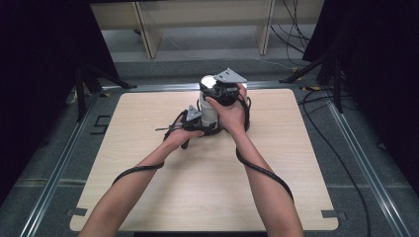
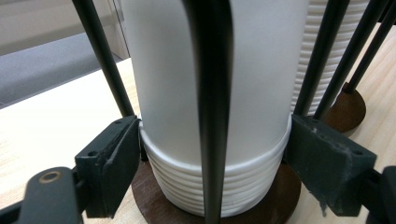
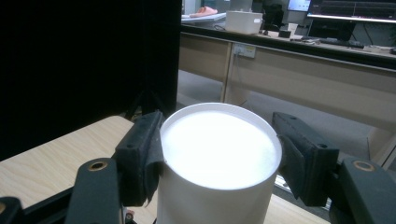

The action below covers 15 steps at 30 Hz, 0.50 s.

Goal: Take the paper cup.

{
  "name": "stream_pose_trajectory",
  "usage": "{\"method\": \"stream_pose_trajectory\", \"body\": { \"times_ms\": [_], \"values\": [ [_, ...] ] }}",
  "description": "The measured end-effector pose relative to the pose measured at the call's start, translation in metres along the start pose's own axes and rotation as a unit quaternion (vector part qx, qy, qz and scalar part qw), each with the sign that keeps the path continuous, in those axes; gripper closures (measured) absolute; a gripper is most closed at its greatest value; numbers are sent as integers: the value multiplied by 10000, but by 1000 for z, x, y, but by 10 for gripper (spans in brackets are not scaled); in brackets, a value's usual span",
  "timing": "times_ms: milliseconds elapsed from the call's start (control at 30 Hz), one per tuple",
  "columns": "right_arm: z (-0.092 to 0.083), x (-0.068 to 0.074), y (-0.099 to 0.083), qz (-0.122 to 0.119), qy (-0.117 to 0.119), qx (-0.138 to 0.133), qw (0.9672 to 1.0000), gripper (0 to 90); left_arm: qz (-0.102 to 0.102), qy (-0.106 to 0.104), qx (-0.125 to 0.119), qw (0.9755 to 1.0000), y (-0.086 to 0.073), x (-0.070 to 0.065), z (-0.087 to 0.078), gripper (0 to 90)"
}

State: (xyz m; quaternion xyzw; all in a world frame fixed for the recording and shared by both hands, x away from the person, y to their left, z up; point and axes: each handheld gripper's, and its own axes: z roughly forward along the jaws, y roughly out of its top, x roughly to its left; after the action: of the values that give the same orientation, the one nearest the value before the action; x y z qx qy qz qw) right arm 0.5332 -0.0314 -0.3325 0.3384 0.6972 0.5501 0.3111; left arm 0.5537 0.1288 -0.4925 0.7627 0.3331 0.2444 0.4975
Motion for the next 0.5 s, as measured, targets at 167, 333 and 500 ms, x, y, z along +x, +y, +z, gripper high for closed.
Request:
{"method": "stream_pose_trajectory", "body": {
  "times_ms": [167,333,500],
  "values": [
    [-6,0,4,-1,4,-66,10000,365,-45,-37,-82,9999,-2,-1,-4,156],
    [-14,-1,3,122,67,-100,9999,364,124,16,-16,9999,-4,2,-21,137],
    [-22,-2,1,191,88,-121,9997,364,283,17,-72,9996,-7,0,-39,120]
  ]
}}
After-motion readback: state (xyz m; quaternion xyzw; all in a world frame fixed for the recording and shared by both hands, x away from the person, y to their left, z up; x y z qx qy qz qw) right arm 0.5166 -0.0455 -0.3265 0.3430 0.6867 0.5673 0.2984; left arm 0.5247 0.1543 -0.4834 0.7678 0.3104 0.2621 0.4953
